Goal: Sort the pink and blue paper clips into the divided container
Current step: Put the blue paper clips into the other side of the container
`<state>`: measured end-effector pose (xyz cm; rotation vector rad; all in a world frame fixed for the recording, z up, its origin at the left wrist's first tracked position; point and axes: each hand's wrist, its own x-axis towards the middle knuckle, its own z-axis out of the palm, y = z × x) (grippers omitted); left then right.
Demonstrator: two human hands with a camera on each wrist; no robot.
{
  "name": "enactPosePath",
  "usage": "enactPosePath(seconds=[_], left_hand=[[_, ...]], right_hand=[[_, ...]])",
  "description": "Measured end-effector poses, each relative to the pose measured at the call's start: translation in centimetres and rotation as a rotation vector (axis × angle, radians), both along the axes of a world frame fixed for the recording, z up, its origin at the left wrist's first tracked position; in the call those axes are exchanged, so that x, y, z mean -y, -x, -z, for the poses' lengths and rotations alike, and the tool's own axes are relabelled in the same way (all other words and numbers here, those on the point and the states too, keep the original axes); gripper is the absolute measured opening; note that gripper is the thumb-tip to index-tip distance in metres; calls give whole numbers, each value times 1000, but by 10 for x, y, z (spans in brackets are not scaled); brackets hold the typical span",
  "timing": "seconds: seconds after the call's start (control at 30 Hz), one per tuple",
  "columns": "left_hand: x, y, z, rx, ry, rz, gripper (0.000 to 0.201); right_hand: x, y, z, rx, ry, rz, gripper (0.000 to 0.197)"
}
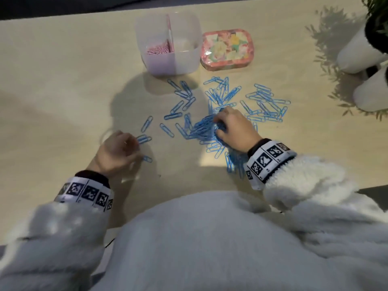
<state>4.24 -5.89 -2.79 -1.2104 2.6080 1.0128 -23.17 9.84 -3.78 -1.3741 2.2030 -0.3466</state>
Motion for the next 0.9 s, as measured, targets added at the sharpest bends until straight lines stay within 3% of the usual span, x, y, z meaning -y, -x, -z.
enactPosePath(seconds=[0.07,0.13,0.2,0.27,0.4,0.47,0.57,0.67,0.77,0.83,0.9], left_hand=[[-11,2,7,-28,-23,-46,16],[-16,11,9,-43,1,-93,13],[-18,22,9,-54,15,-87,15],[-21,33,8,-60,45,-44,19],[-23,48,13,-22,248,-26,45],[-21,54,13,28,248,-35,58],[-25,62,15,-46,181,-68,43],[-28,72,15,-100,102,-27,27],[-16,89,11,-118,153,47,26],[0,107,6,-140,222,88,27],[17,130,2,-137,261,174,37]], right_hand=[[5,1,-6,139,76,5,21],[13,20,-14,246,200,209,19],[22,49,-17,132,256,342,22],[32,70,-16,-71,169,342,30],[53,72,-6,-167,-9,190,37],[56,57,-3,-196,-18,73,36],[52,24,0,-232,22,-101,34],[45,5,3,-136,81,-201,31],[54,20,2,-26,189,24,31],[65,39,2,-92,186,166,30],[76,49,0,-145,117,166,28]])
